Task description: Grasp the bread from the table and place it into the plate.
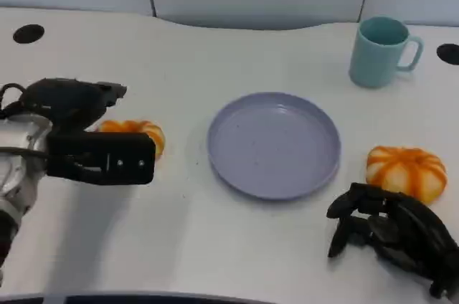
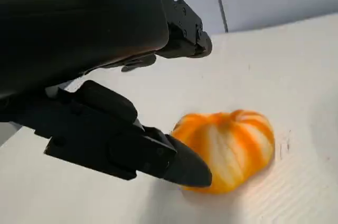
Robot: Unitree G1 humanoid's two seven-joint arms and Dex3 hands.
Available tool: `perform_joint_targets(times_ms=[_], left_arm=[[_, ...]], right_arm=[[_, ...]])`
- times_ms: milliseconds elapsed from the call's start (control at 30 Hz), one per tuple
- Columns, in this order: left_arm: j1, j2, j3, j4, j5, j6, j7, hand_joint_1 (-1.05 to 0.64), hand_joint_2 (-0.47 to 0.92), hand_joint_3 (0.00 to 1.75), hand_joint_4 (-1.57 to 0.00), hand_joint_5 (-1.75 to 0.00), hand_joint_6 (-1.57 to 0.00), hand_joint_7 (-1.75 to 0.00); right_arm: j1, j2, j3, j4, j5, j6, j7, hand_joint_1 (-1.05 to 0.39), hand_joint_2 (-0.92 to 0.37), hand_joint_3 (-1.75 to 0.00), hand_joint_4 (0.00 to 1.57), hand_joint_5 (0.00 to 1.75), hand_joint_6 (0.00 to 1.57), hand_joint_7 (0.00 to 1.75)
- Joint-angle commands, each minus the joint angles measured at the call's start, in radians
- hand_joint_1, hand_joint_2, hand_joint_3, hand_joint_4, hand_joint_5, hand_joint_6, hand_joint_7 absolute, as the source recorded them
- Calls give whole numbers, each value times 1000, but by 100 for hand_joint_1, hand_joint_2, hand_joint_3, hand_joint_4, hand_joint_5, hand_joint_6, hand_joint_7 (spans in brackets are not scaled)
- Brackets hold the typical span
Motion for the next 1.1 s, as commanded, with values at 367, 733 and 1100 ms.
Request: perform_joint_targets(times_ms=[367, 733, 1100], left_arm=[[-200, -116, -129, 450, -50, -15, 117, -90, 92, 3, -17, -7, -24, -1], [-209, -179, -160, 542, -83, 42, 112, -81, 87, 0, -19, -8, -26, -1], [-182, -211, -198, 579, -79, 74, 124, -74, 82, 0, -21, -7, -29, -1]], right_arm=[[37, -11, 2, 16, -14, 36, -16, -55, -92, -4, 66, 138, 75, 89], [44, -12, 8, 5, -20, 28, -19, -56, -92, -4, 64, 139, 74, 93], [54, -8, 5, -24, -3, 68, -7, -56, -92, -4, 65, 139, 74, 93]])
